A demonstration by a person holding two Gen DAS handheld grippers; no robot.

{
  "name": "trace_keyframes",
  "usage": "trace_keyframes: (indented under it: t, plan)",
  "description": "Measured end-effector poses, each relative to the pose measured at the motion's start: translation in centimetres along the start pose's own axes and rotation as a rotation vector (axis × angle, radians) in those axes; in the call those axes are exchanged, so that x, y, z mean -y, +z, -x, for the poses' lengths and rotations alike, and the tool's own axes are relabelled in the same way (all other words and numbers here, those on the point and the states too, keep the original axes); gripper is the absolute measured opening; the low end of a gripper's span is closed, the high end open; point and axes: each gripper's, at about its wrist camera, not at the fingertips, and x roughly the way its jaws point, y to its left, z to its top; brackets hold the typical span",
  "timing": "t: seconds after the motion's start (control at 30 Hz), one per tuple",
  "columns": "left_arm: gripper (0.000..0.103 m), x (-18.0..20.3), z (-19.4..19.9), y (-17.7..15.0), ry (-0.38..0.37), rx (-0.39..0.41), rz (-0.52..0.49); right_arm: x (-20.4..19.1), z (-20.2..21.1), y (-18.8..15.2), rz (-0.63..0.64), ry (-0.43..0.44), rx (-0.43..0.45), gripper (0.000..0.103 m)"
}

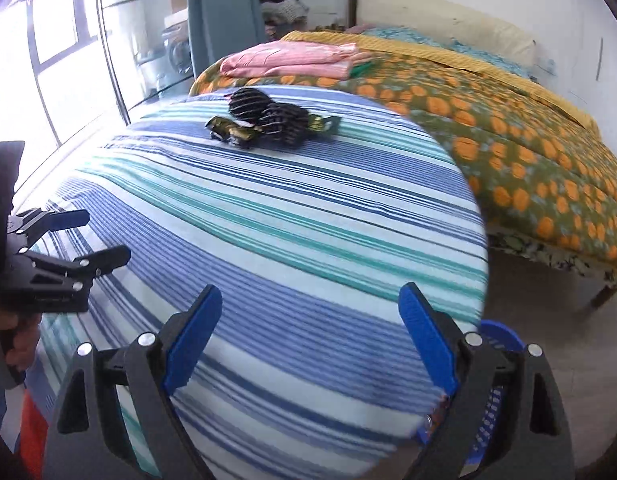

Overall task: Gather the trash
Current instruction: 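Return to the table and grasp the gold wrapped package with the left tool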

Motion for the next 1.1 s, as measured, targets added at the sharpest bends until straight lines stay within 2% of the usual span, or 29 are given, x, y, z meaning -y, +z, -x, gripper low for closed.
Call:
trace_keyframes:
  t: [0.13,0.23,0.4,0.57,0.63,0.73,0.83,0.93,1.1]
  plan:
    - [0.097,-0.1,-0.5,0.6,-0.009,-0.007,-0.015,-1.3,-3.6,1.5,0.016,-0.008,-0.057,0.087]
    - [0.097,-0.1,-1.2,2.4,-0.019,0.005,-0.012,-2.0,-5.5,1.5,0.037,-0.007,-0.096,0.089]
    - [0.097,-0.2,-3.6,7.0,-0.034,0.028,0.038,-2.1,-5.6,1.3,0.008,0.008,-0.085,0.092]
    - [0.097,1.9,-7.3,11.3,-0.053,0.011,0.059,-2.2,-5.4,1.2,0.007,-0.003,-0.08,0.093]
    - [0.097,3.0,-8.8,12.7,-0.04,-0.001,0.043,-2.2,-5.5,1.2,0.005,0.0,-0.08,0.093]
    - [0.097,3.2,-10.7,14.1,0.023,-0.022,0.068,-2.2,-5.5,1.2,0.006,-0.002,-0.079,0.093]
    - [0.097,1.2,-11.3,14.2,0.055,-0.043,0.13,-2.2,-5.6,1.3,0.005,-0.001,-0.079,0.093]
    - [0.097,-2.6,-10.4,13.0,0.087,-0.057,0.191,-2.2,-5.7,1.3,0.005,-0.001,-0.079,0.093]
    - [0.097,-8.0,-8.0,10.8,0.16,-0.046,0.215,-2.2,-5.6,1.3,0.006,-0.003,-0.078,0.093]
